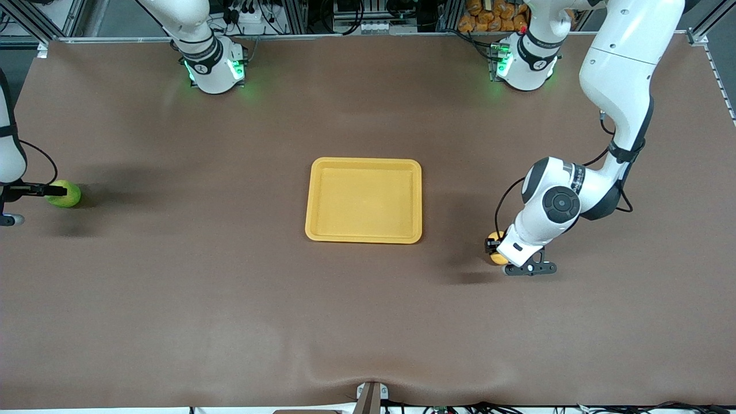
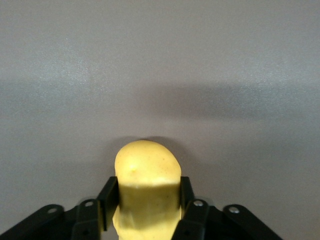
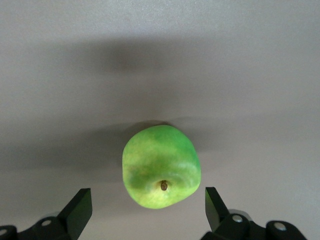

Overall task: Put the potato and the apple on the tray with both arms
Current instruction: 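Close the left gripper on the potato while the right gripper grasps the apple, then carry the potato with the left gripper over the yellow tray and lower it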

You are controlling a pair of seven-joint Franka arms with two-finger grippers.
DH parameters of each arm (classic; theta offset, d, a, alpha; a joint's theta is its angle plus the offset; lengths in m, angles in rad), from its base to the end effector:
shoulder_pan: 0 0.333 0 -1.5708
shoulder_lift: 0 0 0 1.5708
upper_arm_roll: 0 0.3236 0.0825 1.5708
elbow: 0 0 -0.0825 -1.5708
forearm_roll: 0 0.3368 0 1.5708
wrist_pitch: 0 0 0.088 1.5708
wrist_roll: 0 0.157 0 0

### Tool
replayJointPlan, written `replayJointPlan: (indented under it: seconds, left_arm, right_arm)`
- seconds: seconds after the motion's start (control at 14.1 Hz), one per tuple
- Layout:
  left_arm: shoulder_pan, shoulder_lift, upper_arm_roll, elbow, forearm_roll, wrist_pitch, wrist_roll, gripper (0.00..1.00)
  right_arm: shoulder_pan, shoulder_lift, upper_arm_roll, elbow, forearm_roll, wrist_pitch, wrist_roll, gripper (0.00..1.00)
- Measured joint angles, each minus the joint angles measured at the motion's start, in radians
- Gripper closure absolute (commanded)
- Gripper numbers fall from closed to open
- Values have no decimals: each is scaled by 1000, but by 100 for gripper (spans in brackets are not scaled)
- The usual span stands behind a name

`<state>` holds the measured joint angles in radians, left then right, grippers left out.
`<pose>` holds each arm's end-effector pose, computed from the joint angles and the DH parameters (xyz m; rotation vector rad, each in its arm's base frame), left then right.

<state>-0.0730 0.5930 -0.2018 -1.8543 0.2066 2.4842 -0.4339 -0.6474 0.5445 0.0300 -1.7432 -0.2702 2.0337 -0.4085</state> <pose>0.6033 -0.1579 0.2020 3.1386 0.0552 0.0909 0.4684 -0.3670 0.2364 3.0420 -0.0902 -0.4935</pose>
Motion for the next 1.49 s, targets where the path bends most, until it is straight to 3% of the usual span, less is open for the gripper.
replayJointPlan:
  seconds: [0.07,0.57,1.28,1.35,1.49]
  left_arm:
    - [0,0,0,0,0,0,0,88]
    - [-14,-34,-6,13,9,-53,1,87]
    - [-194,-126,-31,21,9,-186,-51,86]
    - [-203,-134,-45,21,9,-197,-78,86]
    - [-219,-141,-74,22,9,-201,-123,86]
  right_arm:
    - [-4,6,0,0,0,7,-9,0]
    - [-34,38,0,0,0,37,-16,0]
    - [-51,73,1,0,13,40,-16,0]
    - [-52,74,1,0,17,40,-16,20]
    - [-52,77,1,0,20,40,-16,76]
